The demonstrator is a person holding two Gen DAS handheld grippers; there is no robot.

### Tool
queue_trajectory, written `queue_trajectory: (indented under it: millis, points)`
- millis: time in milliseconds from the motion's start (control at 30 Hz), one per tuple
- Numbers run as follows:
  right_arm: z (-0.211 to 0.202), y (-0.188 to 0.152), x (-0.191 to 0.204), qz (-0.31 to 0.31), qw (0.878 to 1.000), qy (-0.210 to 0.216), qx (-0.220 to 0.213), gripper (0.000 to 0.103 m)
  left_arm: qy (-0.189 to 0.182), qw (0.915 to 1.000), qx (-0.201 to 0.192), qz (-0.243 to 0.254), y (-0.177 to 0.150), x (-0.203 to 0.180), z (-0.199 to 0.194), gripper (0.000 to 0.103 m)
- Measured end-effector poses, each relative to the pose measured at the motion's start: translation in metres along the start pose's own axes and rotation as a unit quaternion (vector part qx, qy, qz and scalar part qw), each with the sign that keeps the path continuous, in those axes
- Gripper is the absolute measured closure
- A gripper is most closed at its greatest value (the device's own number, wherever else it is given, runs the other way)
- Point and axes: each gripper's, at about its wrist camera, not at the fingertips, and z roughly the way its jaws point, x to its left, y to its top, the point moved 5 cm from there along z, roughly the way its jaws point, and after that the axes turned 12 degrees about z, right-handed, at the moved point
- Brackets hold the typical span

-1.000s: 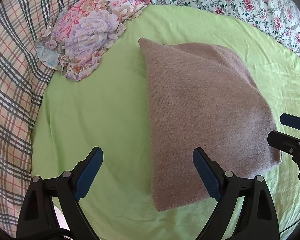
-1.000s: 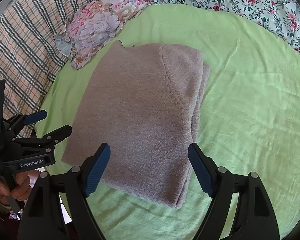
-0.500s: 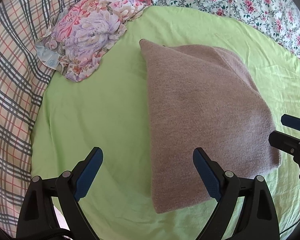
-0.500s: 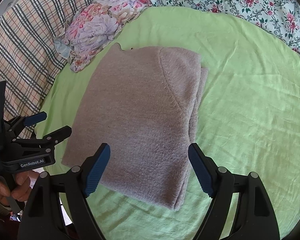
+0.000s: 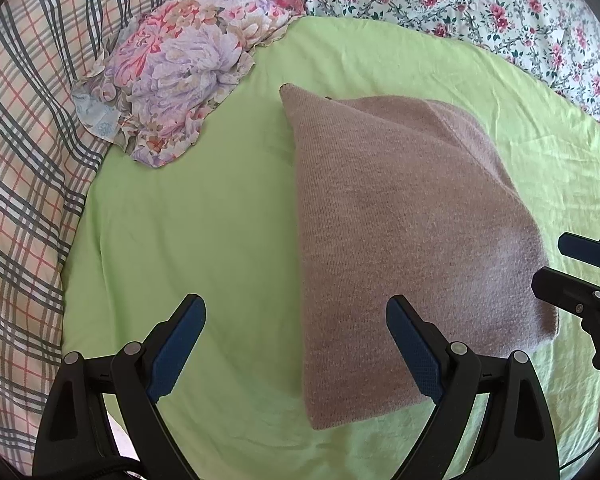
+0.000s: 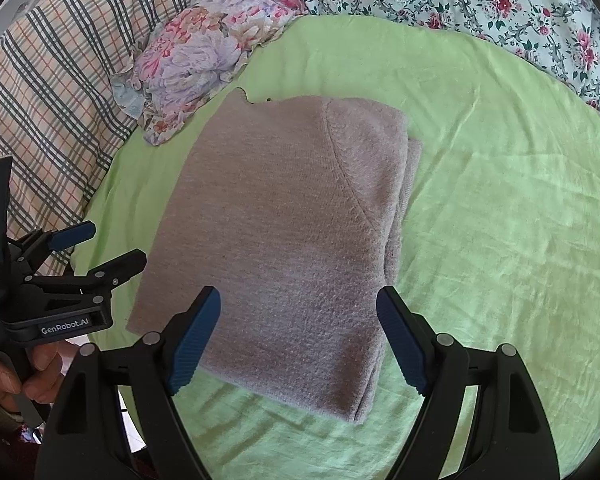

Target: Fold small clothes

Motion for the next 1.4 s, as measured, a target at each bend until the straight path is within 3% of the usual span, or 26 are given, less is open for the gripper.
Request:
queue_trajectory:
  millis: [1400]
  points:
    - [0.0001,0.0070,-0.0012,0.007,1.000,-0.002,-0.010,0.022,0.000,1.0000,-0.004,0.000,0.0081,-0.0034,0.0007,0.010]
